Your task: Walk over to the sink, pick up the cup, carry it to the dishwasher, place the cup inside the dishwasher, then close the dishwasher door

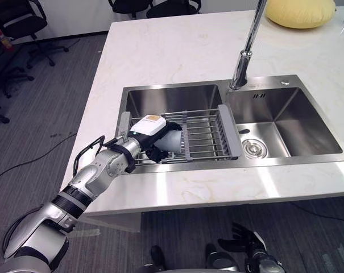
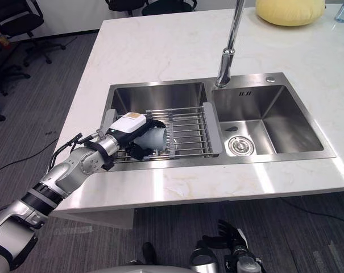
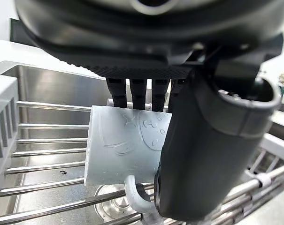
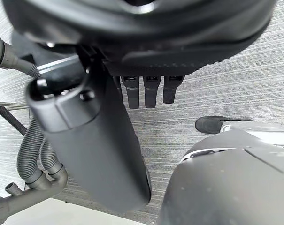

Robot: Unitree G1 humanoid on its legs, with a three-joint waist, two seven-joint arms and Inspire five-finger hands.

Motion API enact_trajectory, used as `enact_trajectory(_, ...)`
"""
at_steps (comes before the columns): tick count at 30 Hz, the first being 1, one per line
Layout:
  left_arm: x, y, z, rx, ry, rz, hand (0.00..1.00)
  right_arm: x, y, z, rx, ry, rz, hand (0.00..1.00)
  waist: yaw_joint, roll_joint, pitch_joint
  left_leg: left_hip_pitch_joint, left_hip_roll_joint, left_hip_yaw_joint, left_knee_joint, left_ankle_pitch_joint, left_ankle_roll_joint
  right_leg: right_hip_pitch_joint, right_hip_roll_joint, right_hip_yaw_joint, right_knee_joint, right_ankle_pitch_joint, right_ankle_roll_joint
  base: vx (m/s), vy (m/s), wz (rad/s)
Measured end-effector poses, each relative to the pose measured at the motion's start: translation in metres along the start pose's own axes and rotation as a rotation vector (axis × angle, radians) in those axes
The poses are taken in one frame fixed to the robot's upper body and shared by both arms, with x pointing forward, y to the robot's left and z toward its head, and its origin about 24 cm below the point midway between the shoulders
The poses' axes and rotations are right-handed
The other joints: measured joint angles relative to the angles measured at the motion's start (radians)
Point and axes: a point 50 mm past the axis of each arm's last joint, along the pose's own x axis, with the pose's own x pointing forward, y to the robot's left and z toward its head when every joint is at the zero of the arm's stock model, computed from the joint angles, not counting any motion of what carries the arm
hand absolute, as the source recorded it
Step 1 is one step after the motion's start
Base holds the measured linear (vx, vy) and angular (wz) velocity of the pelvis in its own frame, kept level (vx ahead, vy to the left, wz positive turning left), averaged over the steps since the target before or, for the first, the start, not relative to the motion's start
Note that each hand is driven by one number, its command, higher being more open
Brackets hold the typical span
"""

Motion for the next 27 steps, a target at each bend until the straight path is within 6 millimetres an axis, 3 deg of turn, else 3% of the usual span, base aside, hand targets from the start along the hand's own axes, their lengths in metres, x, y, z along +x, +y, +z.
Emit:
enact_trajectory(4,-0.006,0.000,0.003,-0.146,0.009,0.089,0.30,-0.001,-0.001,-0.002,0.004,0.007,-0.009,0.90,0.014,0.000,0.000,0.002,0.001,-0.003,0.000,0.000,0.000,0.004,0.000,-0.001,0.000,0.000,0.000,0.00,0.002,0.01)
enact_trajectory(9,-0.014,0.009,0.048,-0.436,-0.158,0.317,0.30,-0.001,-0.002,-0.003,0.017,0.009,-0.019,0.90,0.036,-0.001,0.000,0.006,0.000,-0.002,0.000,0.000,0.000,0.010,0.000,0.005,0.004,0.000,0.000,0.00,0.007,-0.01)
enact_trajectory(14,-0.031,0.005,0.072,-0.800,-0.242,0.499,0.30,-0.002,-0.004,-0.006,0.044,0.014,-0.038,0.90,0.042,-0.001,-0.001,0.017,0.006,0.010,0.000,-0.001,0.001,0.010,0.005,0.018,0.013,-0.002,-0.001,-0.02,0.003,-0.08)
enact_trajectory(19,-0.045,-0.014,0.071,-1.115,-0.199,0.562,0.30,-0.006,-0.005,-0.016,0.057,0.039,-0.048,0.90,0.065,-0.002,-0.017,0.023,0.015,0.038,0.000,-0.003,0.001,-0.005,0.008,0.046,0.026,-0.003,-0.002,-0.02,0.004,-0.15)
enact_trajectory(27,-0.061,-0.024,0.077,-1.257,-0.181,0.596,0.30,-0.006,-0.004,-0.013,0.102,0.023,-0.090,0.90,0.084,-0.024,-0.027,0.018,0.015,0.132,0.030,-0.035,0.010,-0.076,0.005,0.145,0.083,0.002,0.010,0.01,0.032,-0.35)
